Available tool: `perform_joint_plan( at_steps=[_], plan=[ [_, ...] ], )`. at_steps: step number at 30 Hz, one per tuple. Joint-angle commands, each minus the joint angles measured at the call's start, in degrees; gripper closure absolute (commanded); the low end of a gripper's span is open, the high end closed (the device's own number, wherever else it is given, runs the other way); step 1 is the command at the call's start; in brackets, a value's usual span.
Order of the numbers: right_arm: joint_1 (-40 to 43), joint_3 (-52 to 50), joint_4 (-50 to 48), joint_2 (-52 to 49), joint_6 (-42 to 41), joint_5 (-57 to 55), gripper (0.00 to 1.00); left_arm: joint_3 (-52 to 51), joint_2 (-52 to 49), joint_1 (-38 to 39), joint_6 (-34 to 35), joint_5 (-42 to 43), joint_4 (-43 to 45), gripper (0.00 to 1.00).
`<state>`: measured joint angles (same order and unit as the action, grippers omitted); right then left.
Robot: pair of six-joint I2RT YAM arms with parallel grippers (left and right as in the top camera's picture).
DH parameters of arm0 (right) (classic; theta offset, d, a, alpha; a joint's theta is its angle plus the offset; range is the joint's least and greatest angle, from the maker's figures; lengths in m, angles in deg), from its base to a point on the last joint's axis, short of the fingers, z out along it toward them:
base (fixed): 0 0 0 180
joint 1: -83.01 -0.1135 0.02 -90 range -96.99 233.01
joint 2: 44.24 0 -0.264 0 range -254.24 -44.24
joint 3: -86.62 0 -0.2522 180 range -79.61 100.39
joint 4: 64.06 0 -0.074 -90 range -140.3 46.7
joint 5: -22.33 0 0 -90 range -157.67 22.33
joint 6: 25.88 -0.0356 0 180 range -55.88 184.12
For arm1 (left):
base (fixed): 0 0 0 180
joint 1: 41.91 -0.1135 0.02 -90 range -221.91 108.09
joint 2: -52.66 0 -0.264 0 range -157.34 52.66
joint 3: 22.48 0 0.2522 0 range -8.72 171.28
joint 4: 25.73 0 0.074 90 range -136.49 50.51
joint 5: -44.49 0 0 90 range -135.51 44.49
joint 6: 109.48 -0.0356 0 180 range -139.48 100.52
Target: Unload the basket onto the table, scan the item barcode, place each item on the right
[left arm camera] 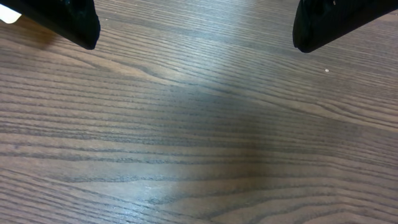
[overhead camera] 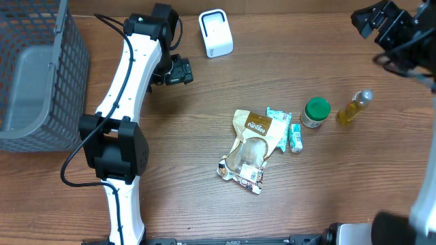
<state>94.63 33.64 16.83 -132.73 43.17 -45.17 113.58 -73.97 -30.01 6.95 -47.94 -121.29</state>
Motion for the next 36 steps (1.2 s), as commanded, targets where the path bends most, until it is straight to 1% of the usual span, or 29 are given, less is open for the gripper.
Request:
perform_joint_plan(
  at_steps=[1,3,7,12,15,19,23,28,31,36],
  plan=[
    [-3.17,1.09,-0.13,4.5,0.35,0.02,0.0,0.68,1.16,0.13,-0.7,-0.94,0.02,0.0],
    [-5.4,1.09,-0.13,6.95,0.52,-0.11,0.0,0.68,1.16,0.13,-0.7,-0.94,0.02,0.0],
    [-10.75,1.09,-0.13,12.98,1.88,-5.4,0.0,0.68,1.16,0.13,-0.7,-0.94,0.02,0.0],
    [-16.59,1.09,1.11,19.06,1.9,-6.95,0.0,0.68,1.16,0.13,-0.7,-0.94,0.02,0.0],
    [-17.97,0.59,2.1,22.82,1.88,-8.57,0.0,0.68,1.16,0.13,-0.7,-0.94,0.02,0.0],
    [-17.99,-3.78,2.36,28.72,1.9,-8.94,0.0,0.7,1.16,0.13,-0.7,-0.94,0.02,0.0],
    [-17.99,-11.91,0.61,36.06,2.69,-10.27,0.0,0.7,1.16,0.13,-0.7,-0.94,0.04,0.0],
    [-17.99,-25.44,-3.74,45.48,3.39,-10.21,0.0,0.68,1.16,0.13,-0.7,-0.94,0.02,0.0],
    [-17.99,-34.4,-8.07,51.25,3.37,-9.53,0.0,0.68,1.16,0.13,-0.7,-0.94,0.04,0.01],
    [-17.99,-49.16,-18.03,60.35,3.39,-8.37,0.0,0.7,1.16,0.13,-0.7,-0.94,0.02,0.0]
  ],
)
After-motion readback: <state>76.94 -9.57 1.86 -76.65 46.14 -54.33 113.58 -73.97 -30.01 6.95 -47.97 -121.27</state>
